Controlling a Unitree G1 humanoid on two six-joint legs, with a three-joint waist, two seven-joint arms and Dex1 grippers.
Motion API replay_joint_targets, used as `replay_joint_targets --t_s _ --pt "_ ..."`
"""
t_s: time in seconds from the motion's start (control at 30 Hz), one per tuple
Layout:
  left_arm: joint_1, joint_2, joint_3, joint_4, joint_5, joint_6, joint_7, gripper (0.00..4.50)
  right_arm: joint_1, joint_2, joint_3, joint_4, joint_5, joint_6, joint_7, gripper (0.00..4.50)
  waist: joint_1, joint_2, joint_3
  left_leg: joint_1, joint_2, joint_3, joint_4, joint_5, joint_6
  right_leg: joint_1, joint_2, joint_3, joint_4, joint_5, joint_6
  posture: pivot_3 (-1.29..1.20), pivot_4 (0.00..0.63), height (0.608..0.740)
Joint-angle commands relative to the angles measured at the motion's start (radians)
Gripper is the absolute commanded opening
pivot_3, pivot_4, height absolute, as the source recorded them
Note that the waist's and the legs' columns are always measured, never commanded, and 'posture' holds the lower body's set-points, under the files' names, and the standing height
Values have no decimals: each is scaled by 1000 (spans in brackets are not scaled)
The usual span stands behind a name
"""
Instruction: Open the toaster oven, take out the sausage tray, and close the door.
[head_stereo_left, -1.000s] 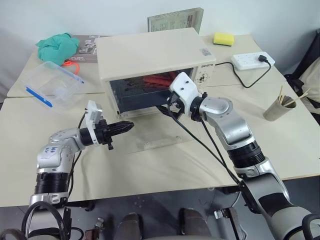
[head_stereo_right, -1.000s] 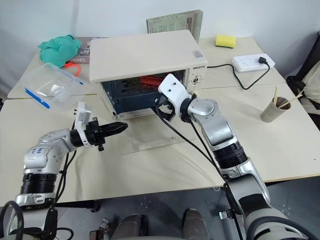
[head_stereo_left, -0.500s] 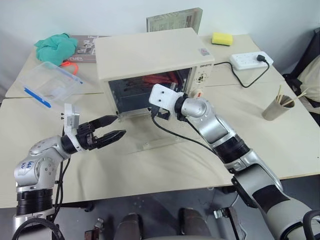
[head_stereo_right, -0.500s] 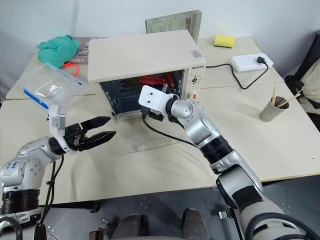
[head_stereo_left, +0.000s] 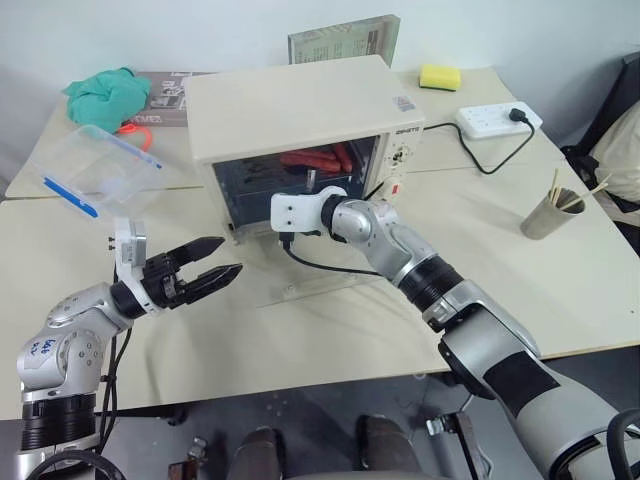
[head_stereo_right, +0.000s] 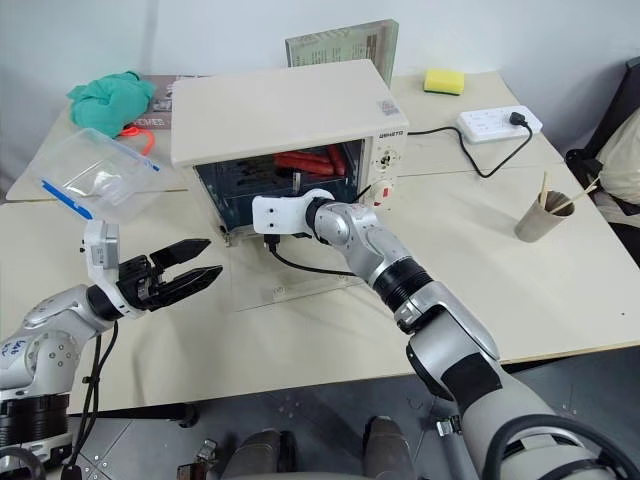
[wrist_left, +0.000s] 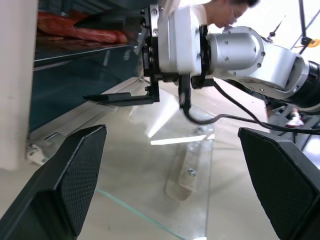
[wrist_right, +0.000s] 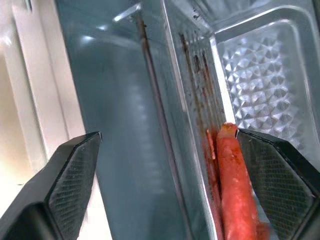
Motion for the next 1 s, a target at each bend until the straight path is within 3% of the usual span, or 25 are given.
replay_joint_targets --t_s 0.03,0.27,0.33,0.43,0.73,1.0 --pt "16 3 33 -54 -34 -22 6 4458 -28 -3 -2 6 -41 -23 -36 4500 -4 0 0 0 0 0 0 0 0 0 0 0 0 0 0 0 150 740" --pt "36 9 42 -64 -50 -23 2 4458 -48 -4 -12 41 -96 -13 -71 4500 -12 0 0 0 0 0 -1 0 0 0 0 0 0 0 0 0 150 740" --pt "32 11 40 -53 -45 -30 -1 4500 -52 3 -17 48 -98 -13 -75 4126 -12 0 0 0 0 0 -1 0 0 0 0 0 0 0 0 0 150 740" --pt "24 11 36 -43 -41 -38 -1 4500 -56 8 -15 55 -104 -13 -80 3243 -13 0 0 0 0 0 -1 0 0 0 0 0 0 0 0 0 150 740" --pt "25 10 28 -40 -39 -50 3 4500 -71 10 -6 76 -135 -34 -109 20 -13 0 0 0 0 0 -1 0 0 0 0 0 0 0 0 0 150 740" --pt "23 11 29 -36 -38 -53 4 4500 -78 3 2 60 -191 -43 -151 20 -13 0 0 0 0 0 -1 0 0 0 0 -1 0 0 0 0 150 740"
